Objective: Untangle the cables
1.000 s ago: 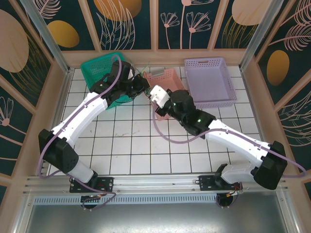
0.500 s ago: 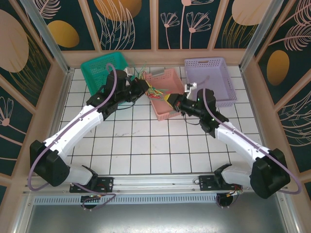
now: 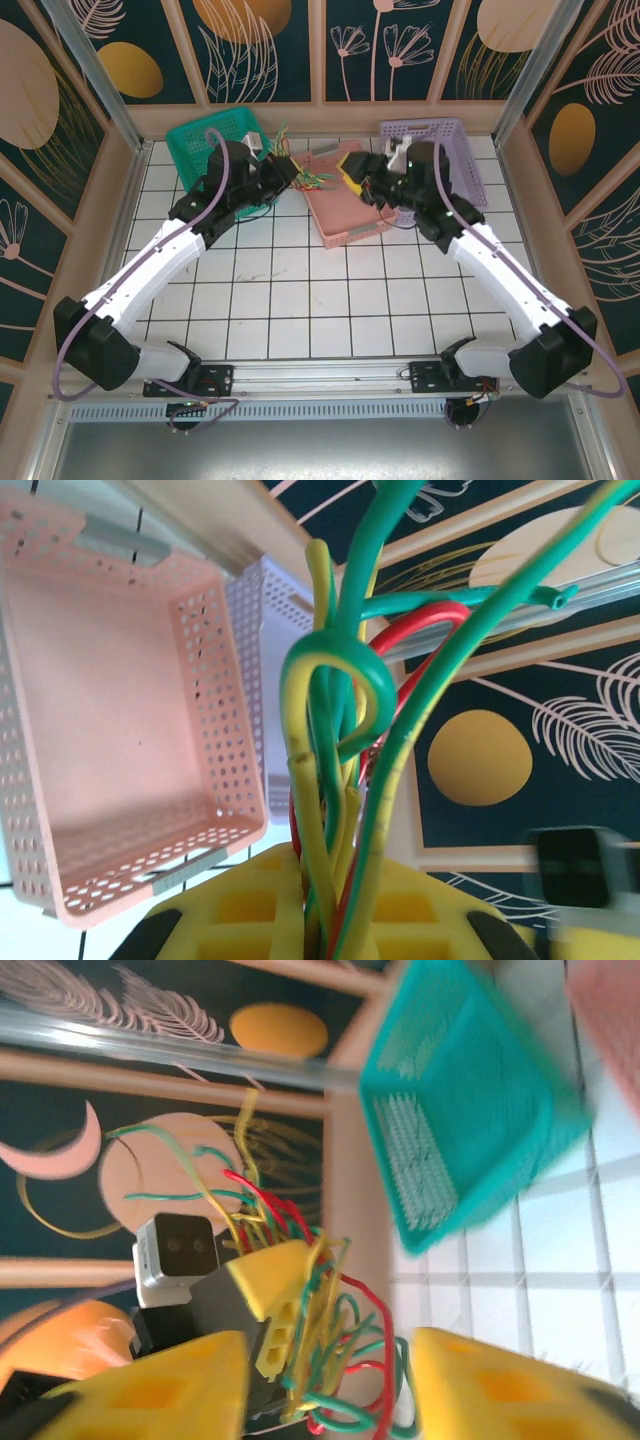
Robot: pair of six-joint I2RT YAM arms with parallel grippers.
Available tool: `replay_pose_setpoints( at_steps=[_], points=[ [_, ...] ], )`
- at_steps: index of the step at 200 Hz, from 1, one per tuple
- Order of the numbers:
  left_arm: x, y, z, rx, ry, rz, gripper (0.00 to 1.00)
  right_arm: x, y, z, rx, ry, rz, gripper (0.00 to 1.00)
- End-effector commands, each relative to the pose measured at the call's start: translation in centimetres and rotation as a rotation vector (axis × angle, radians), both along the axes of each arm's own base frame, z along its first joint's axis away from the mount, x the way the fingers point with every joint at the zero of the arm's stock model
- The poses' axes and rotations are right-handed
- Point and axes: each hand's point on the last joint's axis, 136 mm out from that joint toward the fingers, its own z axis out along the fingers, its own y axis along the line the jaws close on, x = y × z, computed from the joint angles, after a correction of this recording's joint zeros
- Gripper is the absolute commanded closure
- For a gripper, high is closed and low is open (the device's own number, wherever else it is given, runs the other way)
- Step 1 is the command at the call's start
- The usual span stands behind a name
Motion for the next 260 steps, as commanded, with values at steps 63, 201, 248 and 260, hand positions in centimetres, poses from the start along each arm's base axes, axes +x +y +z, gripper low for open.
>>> replay_pose_setpoints(
  at_steps=[63,201,248,260],
  points=[
    [-1.1,-1.3,1.6,0.089,-0.078,-0.148,1.0,-1.2,1.5,0.7,-0.647,-0.636,0.386,0.22],
    [-1.3,-1.5,4.6,0.03,-0.19,-0.156,1.0,-1.6,5.8,-6.1,-0.244,-0.141,0.505,1.0],
    [-2.8,-0.9,9.6,-0.138,-0.371,-0.176,1.0,-3.2,3.0,-11.3,0.16,0.335,0.448,1.0],
    [-3.1,-0.7,10.5,-0.169,-0.409,-0.18,1.0,-4.3,2.9,-11.9,0.275,0.429,0.446,1.0]
  ],
)
